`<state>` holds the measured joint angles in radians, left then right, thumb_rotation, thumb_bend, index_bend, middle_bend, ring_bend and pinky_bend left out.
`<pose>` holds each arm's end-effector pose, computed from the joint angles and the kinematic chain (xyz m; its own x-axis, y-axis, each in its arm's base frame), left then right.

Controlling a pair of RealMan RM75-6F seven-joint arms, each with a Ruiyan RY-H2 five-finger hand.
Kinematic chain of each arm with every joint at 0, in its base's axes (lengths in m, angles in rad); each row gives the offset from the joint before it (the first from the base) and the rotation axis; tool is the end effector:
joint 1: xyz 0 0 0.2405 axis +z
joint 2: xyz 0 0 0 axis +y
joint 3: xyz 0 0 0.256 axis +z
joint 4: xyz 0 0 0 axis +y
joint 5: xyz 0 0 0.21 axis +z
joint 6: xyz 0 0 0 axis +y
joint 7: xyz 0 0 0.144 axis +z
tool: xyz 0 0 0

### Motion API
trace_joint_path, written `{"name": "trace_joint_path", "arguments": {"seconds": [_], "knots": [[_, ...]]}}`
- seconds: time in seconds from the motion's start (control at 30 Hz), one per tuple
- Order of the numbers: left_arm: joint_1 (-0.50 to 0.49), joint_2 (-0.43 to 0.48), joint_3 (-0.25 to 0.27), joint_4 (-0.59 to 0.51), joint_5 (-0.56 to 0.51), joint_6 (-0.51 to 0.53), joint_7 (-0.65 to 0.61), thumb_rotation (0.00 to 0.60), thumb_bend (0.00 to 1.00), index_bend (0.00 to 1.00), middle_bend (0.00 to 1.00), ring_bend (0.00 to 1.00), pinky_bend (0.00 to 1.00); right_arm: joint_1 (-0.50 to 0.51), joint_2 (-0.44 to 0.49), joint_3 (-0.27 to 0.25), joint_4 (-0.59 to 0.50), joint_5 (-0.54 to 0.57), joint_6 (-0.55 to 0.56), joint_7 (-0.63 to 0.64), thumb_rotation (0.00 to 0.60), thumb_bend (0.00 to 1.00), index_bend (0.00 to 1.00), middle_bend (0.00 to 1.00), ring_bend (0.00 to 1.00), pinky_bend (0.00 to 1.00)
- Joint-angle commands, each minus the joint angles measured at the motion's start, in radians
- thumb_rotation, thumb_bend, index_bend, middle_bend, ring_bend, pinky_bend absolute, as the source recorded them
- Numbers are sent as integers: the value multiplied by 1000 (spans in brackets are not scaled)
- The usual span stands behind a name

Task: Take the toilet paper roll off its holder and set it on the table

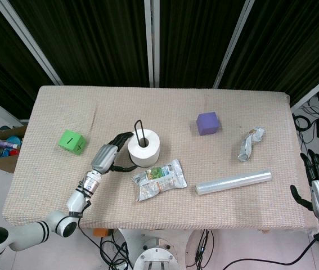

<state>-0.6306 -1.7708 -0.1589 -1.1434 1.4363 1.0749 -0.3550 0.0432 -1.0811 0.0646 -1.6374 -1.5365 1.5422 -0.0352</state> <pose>-0.1743 0.3290 -0.0554 -0.0315 0.3267 0.9446 0.9396 -0.3127 0.1395 -0.3067 -0.1708 0.1763 0.4393 0.0538 0.8967 -0.8978 -0.0076 0.4403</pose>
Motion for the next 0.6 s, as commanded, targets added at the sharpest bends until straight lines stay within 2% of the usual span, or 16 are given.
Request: {"name": "trace_joint_path", "arguments": {"seconds": [0.03, 0.33, 0.6], "knots": [[-2, -6, -1, 4, 1, 7, -1, 321, 124, 2, 37, 40, 209, 0, -1, -1, 3, 0, -1, 2, 600, 292, 0, 0, 0, 0], [-27, -52, -11, 37, 5, 10, -14, 321, 124, 0, 34, 41, 209, -13, 4, 1, 7, 5, 16, 17, 600, 292, 0, 0, 0, 0], [-47, -116, -46, 111, -43, -9, -20, 333, 124, 0, 0, 41, 209, -23, 4, 1, 19, 11, 26, 33, 600, 295, 0, 0, 0, 0]]}}
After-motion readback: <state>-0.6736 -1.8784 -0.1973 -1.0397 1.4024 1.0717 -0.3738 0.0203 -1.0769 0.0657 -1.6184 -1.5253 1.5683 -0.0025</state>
